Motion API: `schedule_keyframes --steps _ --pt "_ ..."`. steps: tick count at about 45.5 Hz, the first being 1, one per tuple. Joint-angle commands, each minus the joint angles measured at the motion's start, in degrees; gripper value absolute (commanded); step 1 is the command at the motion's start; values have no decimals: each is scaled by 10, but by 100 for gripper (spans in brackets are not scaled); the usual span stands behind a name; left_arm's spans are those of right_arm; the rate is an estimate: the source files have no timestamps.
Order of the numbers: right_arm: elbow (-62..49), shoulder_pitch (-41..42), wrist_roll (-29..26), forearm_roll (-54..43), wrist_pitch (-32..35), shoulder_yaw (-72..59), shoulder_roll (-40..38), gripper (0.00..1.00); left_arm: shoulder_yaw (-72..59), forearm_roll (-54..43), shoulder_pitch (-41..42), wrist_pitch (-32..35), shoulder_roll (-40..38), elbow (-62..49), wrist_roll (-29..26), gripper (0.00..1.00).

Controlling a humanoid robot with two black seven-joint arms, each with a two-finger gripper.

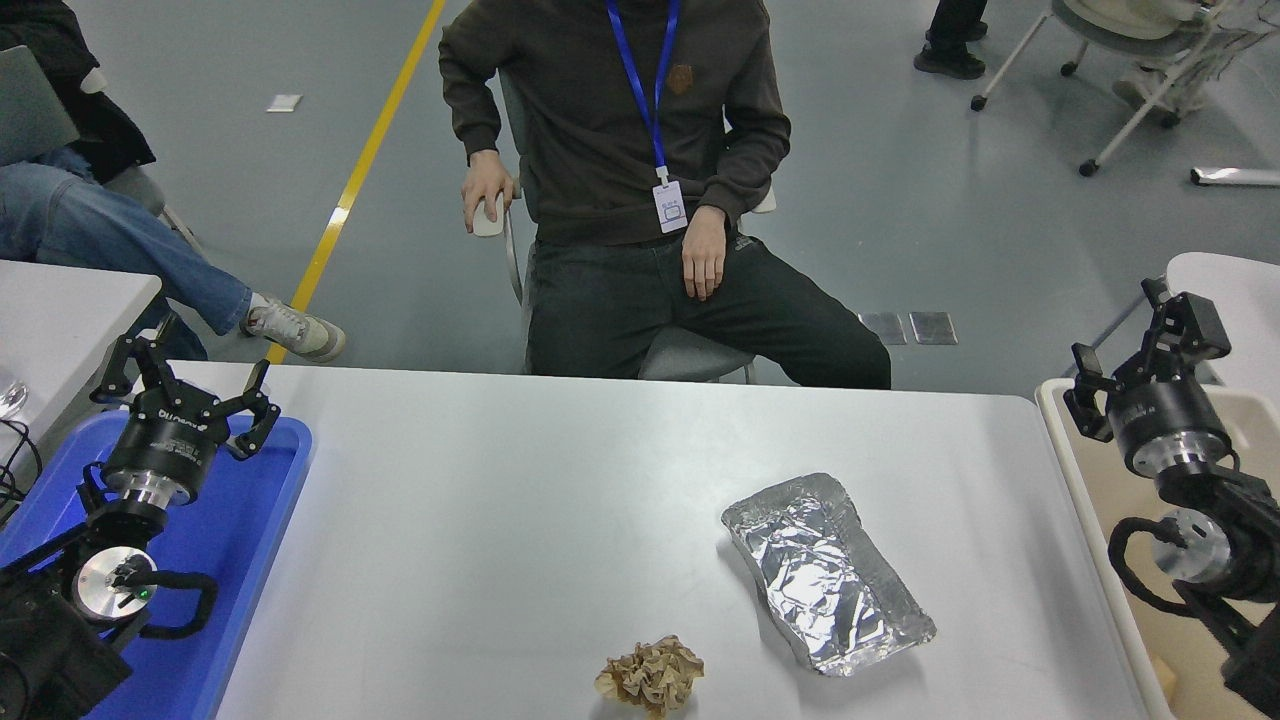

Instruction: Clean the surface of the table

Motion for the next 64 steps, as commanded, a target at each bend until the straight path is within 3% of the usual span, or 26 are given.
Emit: schedule_keyframes --steps 1,16,28,45,55,64 --pt "-17 47 0 43 2 -125 -68 99 0 0 0 0 0 0 0 100" --pt "-15 169 -1 13 5 -336 -120 99 0 0 0 0 0 0 0 100" --pt "-15 318 -3 -280 46 -596 -118 99 0 0 0 0 0 0 0 100" --pt "-2 403 4 -531 125 -620 -116 99 0 0 0 0 0 0 0 100" --pt "28 410 11 -574 174 -624 -81 99 0 0 0 0 0 0 0 100" --pt "41 410 17 -575 178 -679 -11 98 0 0 0 0 0 0 0 100"
